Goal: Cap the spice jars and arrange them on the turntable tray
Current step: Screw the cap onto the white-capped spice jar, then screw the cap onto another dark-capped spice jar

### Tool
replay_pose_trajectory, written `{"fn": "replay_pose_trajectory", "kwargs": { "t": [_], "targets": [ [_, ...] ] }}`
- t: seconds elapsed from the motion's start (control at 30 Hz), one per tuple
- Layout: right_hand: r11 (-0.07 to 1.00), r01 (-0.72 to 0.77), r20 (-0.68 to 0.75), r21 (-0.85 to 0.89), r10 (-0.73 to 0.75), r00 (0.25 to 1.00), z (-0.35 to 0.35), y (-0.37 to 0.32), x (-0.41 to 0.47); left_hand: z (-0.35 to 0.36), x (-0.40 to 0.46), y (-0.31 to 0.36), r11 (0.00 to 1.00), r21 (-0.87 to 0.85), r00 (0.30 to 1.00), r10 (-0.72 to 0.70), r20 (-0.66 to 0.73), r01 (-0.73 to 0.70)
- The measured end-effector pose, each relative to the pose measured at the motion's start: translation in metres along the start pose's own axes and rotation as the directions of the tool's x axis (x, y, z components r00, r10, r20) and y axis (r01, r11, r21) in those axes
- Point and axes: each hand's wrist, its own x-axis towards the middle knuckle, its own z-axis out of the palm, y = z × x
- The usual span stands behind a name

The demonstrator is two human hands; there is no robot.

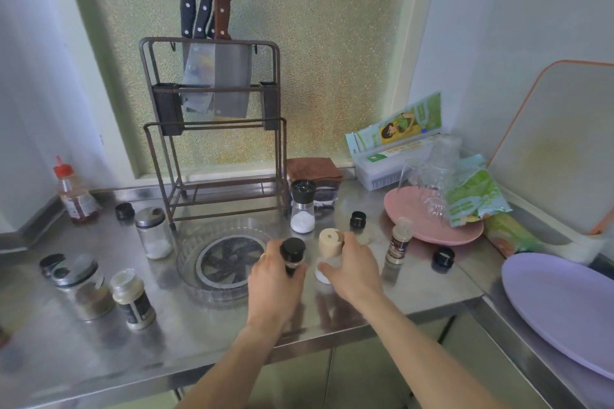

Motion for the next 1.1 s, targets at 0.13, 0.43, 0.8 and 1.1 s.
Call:
{"fn": "replay_pose_trajectory", "kwargs": {
  "t": [0.13,0.43,0.8,1.1],
  "targets": [
    [0.999,0.018,0.02,0.039,-0.019,1.0,-0.004,0.012,-0.008,0.0,0.0,-0.003,1.0,0.015,1.0,0.01,0.016,-0.01],
    [0.993,-0.052,-0.229,0.11,0.076,0.97,-0.047,0.088,-0.035,-0.007,-0.038,0.053,0.893,0.038,0.863,0.443,-0.243,-0.448],
    [0.946,-0.295,-0.324,-0.134,0.24,0.915,-0.064,0.177,0.021,0.154,-0.02,0.102,0.982,-0.18,0.941,0.118,0.317,-0.063],
    [0.961,-0.241,-0.297,-0.132,0.194,0.935,-0.058,0.191,0.042,0.191,0.016,0.102,0.987,-0.16,0.956,0.048,0.288,-0.002]
  ]
}}
